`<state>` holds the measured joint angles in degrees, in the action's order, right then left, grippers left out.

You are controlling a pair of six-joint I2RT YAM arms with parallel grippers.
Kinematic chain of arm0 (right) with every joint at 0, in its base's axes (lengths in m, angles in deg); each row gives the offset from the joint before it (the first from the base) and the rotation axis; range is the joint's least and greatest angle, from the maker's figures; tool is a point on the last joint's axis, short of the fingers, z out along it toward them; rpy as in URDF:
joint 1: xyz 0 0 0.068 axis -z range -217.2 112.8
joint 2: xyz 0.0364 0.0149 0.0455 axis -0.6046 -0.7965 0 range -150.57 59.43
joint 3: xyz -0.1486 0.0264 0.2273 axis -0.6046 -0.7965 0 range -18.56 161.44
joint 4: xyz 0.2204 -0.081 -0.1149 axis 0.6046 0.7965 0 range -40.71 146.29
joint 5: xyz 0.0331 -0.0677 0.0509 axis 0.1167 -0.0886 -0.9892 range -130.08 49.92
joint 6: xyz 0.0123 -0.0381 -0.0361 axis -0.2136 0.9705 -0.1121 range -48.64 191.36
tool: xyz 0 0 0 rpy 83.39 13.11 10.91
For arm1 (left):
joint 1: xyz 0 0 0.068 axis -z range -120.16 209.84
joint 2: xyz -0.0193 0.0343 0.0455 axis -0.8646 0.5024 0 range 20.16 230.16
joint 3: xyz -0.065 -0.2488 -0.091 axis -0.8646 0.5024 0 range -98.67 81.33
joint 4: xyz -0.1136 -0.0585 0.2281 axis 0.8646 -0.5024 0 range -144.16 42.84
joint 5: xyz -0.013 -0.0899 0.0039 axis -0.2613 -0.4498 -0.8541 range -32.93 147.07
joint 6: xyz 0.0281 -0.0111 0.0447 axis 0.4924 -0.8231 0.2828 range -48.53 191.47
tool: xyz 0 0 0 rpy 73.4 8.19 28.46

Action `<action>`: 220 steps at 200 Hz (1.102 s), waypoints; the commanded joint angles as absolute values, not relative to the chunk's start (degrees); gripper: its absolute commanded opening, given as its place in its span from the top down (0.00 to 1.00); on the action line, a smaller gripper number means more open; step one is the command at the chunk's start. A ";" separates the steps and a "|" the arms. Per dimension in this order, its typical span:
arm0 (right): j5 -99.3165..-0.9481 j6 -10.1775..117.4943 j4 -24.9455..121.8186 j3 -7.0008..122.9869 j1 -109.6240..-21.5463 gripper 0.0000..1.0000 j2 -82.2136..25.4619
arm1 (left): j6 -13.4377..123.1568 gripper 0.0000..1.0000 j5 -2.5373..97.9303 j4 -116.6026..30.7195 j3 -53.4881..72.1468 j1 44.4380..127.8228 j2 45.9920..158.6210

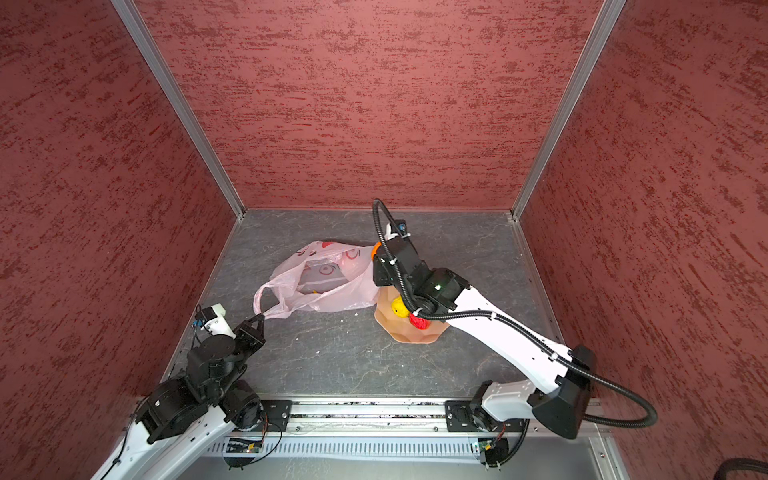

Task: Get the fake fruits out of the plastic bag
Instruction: 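Lift the orange out of the bag and carry it over the peach bowl, then lower the orange into the peach bowl and open the right gripper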

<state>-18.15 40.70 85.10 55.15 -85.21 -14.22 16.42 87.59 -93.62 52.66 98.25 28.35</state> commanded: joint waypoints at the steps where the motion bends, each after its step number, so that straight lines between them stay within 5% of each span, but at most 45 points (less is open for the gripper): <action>1: -14.21 37.95 87.75 51.03 -83.28 0.71 -10.50 | 18.61 1.00 88.49 -93.51 52.94 98.10 27.99; 220: -23.37 37.10 83.66 25.23 -68.29 0.72 -1.48 | 19.15 1.00 91.15 -92.12 53.50 98.08 32.93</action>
